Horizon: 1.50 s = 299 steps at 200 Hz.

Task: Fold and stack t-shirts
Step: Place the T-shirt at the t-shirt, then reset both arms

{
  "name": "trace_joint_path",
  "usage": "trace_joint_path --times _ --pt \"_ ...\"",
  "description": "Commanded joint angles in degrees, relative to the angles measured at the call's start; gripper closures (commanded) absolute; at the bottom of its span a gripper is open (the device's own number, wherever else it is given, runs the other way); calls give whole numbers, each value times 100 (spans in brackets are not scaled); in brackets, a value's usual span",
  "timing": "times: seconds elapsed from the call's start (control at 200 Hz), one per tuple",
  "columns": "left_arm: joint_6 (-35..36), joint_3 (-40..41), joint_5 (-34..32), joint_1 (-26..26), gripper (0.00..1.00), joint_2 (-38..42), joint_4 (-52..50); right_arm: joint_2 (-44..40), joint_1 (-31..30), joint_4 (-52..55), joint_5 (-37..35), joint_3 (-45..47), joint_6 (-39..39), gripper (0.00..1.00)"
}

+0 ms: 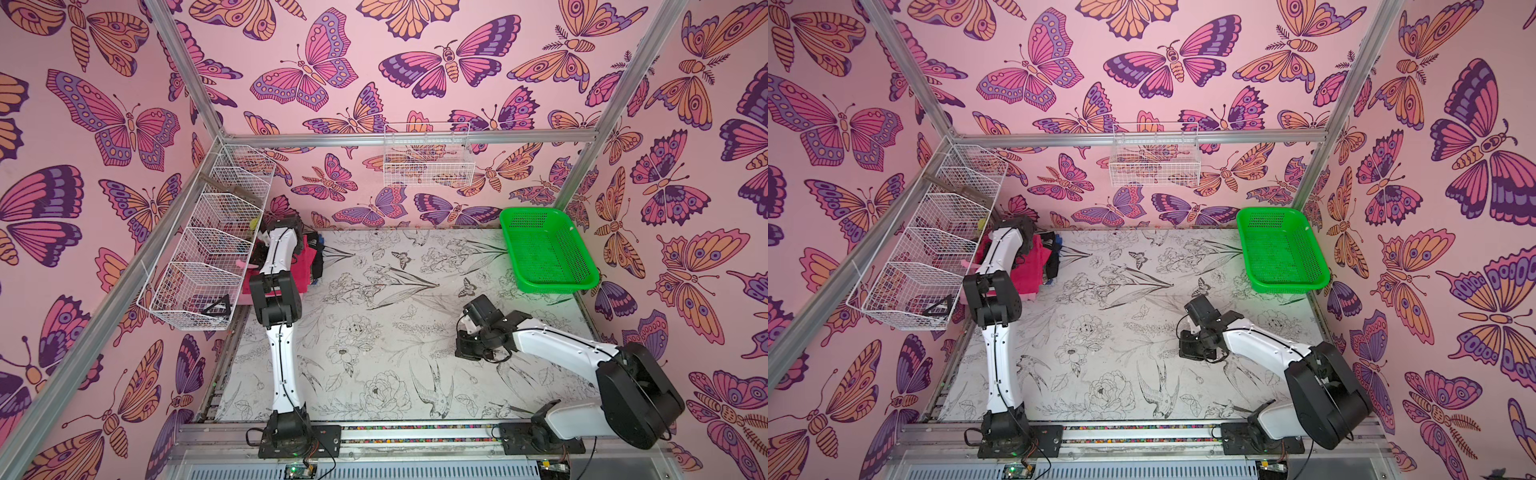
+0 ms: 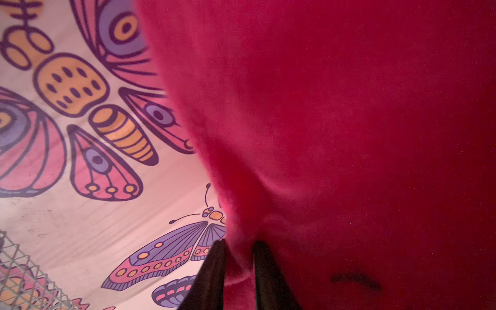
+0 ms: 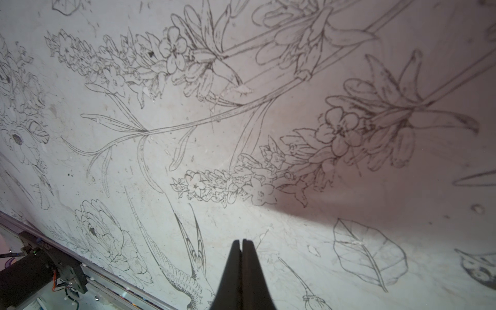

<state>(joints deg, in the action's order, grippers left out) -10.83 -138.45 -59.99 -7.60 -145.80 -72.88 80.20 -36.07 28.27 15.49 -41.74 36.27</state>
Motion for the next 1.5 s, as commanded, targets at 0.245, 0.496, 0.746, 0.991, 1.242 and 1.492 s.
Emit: trace_joint_path --times 0.245,0.496,0.746,0.991,1.242,1.492 --pt "-74 -255 269 376 61 561 -53 -81 43 228 -90 -107 -44 100" --pt "50 -503 54 1052 58 604 -67 -165 47 297 -134 -82 -24 100" --pt "-111 -59 31 2066 58 828 -212 -330 44 446 -309 -154 38 100" --pt "-670 89 1615 3494 44 1315 -630 -883 45 1170 -1278 -629 105 49" --pt "-1369 1407 4194 4167 30 2637 -34 -1099 47 2137 -2022 -1572 -147 1" --pt "-1804 3456 5117 4525 26 4702 1039 -1635 42 3132 -2636 -2620 -263 1"
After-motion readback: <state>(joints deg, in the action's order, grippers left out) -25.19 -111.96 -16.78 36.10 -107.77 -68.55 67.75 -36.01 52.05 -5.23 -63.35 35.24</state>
